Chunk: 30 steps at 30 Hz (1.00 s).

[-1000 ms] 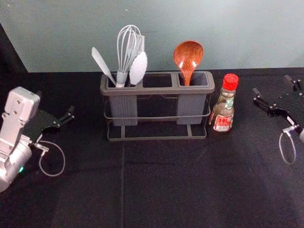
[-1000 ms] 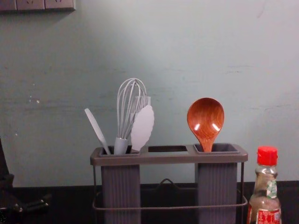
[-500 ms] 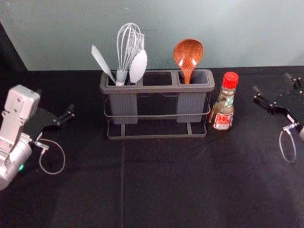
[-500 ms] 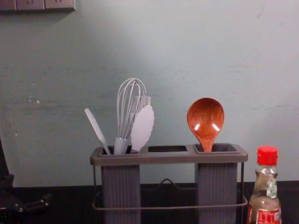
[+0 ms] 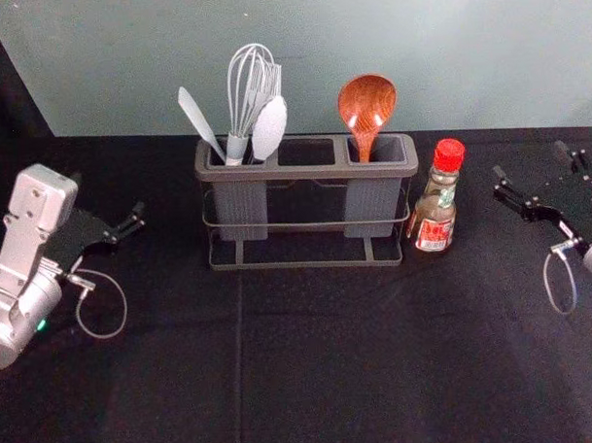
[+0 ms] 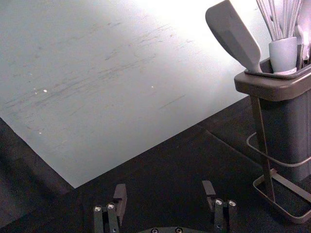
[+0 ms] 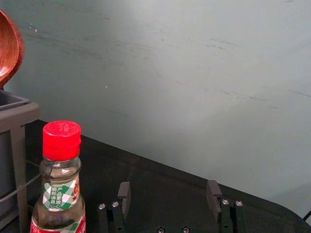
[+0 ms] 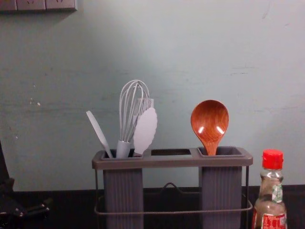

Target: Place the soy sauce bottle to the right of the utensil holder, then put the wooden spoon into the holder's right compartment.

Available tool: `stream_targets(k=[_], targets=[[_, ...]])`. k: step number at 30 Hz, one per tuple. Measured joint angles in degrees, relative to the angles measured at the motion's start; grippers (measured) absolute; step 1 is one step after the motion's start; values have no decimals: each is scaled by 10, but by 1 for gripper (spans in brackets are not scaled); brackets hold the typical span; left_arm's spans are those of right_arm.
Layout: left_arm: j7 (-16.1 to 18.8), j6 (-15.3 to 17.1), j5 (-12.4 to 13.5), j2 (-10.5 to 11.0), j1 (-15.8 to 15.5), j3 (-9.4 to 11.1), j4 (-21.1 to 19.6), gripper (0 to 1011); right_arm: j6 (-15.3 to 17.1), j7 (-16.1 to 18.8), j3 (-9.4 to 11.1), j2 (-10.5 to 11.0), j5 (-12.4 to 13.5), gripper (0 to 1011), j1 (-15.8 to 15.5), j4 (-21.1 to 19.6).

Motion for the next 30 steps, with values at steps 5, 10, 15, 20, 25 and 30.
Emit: stream_targets(k=[5, 10, 15, 20, 25, 30], targets=[[0, 0, 0, 0, 0, 0, 0, 1011, 0, 0, 0, 0, 0, 1002, 0, 0], [0, 0, 0, 0, 0, 0, 0, 1011, 0, 0, 0, 0, 0, 1002, 0, 0], [0, 0, 0, 0, 0, 0, 0, 1011, 0, 0, 0, 0, 0, 1002, 0, 0], [0, 0, 0, 0, 0, 0, 0, 1011, 0, 0, 0, 0, 0, 1002, 0, 0], [0, 0, 0, 0, 0, 0, 0, 1011, 0, -1, 0, 0, 0, 1002, 0, 0], [0, 0, 0, 0, 0, 0, 0, 1011, 0, 0, 0, 0, 0, 1002, 0, 0]])
